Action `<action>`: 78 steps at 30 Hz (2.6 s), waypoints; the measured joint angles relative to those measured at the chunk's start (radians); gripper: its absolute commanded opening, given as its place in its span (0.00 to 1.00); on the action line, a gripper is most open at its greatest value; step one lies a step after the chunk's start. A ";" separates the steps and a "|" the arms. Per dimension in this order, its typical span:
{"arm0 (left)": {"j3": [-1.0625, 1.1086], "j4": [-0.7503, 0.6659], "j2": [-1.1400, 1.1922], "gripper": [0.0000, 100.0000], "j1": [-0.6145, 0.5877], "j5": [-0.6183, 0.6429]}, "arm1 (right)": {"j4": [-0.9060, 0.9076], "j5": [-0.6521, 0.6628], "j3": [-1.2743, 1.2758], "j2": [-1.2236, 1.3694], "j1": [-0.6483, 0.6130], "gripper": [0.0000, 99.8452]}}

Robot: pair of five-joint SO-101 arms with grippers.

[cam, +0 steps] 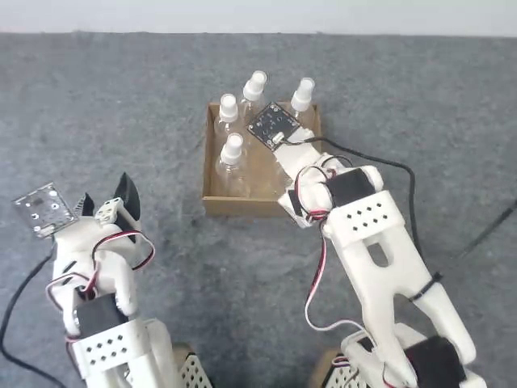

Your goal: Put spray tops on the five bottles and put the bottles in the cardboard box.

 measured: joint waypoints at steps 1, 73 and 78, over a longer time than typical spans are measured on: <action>0.000 0.000 0.000 0.24 0.000 0.000 | 0.018 0.000 0.000 -0.018 0.000 0.09; 0.221 -0.230 0.000 0.08 0.324 -0.184 | -0.173 -0.301 1.172 -1.419 0.222 0.03; 0.241 -0.230 0.000 0.08 0.333 -0.187 | -0.172 -0.301 1.188 -1.419 0.302 0.03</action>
